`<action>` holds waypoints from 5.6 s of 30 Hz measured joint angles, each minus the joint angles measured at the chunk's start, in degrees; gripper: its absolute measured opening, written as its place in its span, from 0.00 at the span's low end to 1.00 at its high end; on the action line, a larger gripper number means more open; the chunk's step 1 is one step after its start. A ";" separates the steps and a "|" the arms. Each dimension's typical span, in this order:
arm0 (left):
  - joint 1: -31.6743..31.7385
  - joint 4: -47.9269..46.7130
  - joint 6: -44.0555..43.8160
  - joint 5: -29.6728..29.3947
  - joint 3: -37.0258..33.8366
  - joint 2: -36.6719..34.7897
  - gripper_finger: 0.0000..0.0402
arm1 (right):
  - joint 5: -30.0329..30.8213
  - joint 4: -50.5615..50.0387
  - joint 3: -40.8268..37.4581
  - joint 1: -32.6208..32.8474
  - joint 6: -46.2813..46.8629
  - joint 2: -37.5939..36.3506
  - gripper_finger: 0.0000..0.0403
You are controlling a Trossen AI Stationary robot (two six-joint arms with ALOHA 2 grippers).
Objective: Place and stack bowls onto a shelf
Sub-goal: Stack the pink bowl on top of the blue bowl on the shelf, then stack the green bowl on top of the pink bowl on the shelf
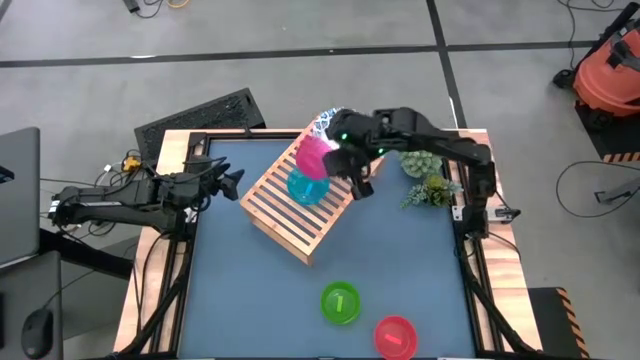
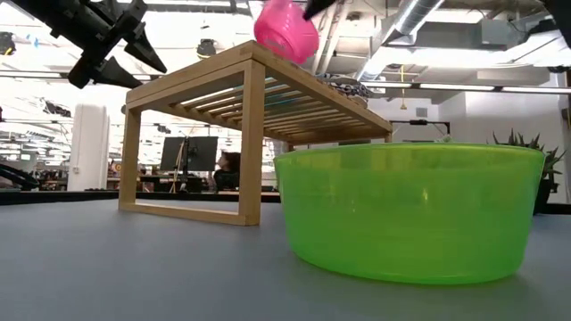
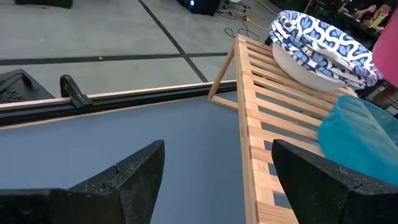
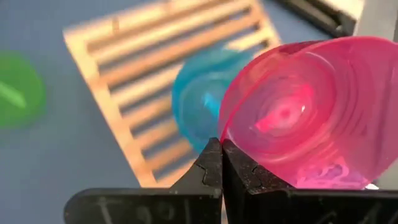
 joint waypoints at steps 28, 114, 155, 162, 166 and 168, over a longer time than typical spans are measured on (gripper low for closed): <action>0.00 0.32 -4.17 -1.03 0.00 4.76 0.70 | 13.81 -2.14 -0.65 7.03 -25.33 2.30 0.04; 0.02 2.39 10.61 6.76 0.02 -13.73 0.70 | -3.70 3.58 -18.27 28.33 38.14 -0.61 0.41; 0.00 -2.97 6.89 11.51 0.02 -13.75 0.70 | 0.89 46.59 -51.41 41.81 39.27 -0.52 0.41; 0.00 -4.43 6.16 11.45 0.02 -13.75 0.70 | 0.83 48.87 -53.75 41.96 39.30 -0.52 0.41; 0.01 -5.02 5.81 11.45 0.02 -13.74 0.70 | 0.89 49.71 -54.94 41.96 39.31 -0.52 0.41; 0.00 -5.10 5.80 11.48 0.02 -13.73 0.70 | 0.89 50.50 -55.93 41.94 39.31 -0.52 0.41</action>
